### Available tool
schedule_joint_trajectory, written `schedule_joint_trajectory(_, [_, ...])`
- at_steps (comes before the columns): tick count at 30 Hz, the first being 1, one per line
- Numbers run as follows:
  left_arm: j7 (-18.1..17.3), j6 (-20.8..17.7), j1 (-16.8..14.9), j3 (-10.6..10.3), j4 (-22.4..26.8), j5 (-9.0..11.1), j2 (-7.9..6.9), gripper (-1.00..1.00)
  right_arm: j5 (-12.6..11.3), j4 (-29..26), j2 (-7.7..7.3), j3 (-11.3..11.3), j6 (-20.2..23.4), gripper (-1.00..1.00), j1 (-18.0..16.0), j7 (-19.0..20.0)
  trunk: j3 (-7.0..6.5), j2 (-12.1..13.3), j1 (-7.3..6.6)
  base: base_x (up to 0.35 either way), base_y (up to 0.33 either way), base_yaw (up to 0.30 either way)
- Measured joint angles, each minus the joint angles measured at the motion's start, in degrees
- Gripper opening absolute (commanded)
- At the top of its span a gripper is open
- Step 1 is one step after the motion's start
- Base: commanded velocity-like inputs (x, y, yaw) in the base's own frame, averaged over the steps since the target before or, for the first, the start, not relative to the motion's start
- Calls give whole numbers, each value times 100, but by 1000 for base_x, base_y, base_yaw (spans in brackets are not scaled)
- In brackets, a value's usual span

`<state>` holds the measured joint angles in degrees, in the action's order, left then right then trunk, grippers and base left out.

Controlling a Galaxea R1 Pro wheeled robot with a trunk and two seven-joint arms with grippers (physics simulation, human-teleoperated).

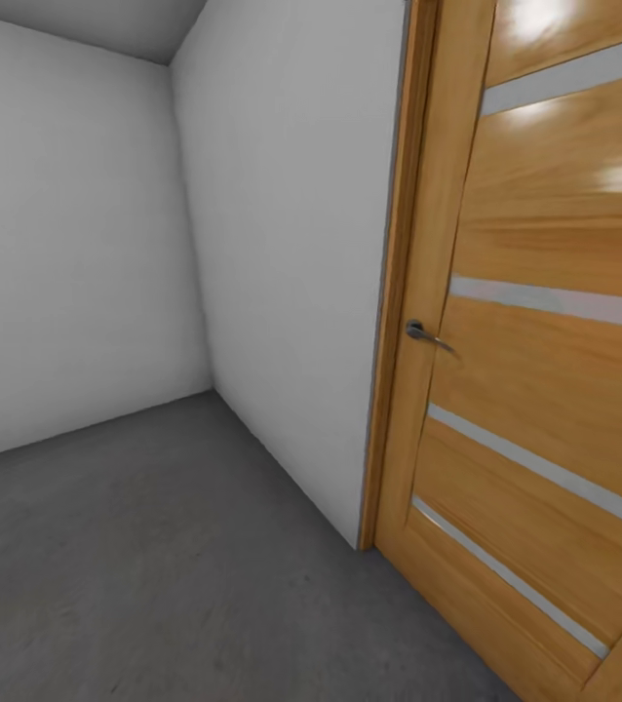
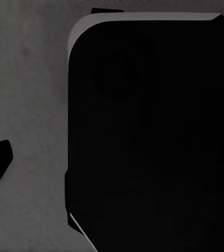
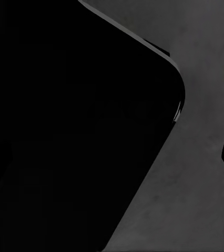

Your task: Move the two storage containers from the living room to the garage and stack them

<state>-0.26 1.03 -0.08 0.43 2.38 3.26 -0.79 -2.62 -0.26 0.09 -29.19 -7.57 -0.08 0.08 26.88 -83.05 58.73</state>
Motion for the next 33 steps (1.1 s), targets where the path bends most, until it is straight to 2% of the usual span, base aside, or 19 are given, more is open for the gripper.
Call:
schedule_joint_trajectory(17, [-2,-2,0,0,0,0,0,100,-7,0,0,0,8,100,0,0,0,0,-1,11,6,-251])
schedule_joint_trajectory(33, [-7,-7,0,-8,0,-4,0,100,-8,-1,0,0,8,100,0,0,0,0,-3,267,192,-251])
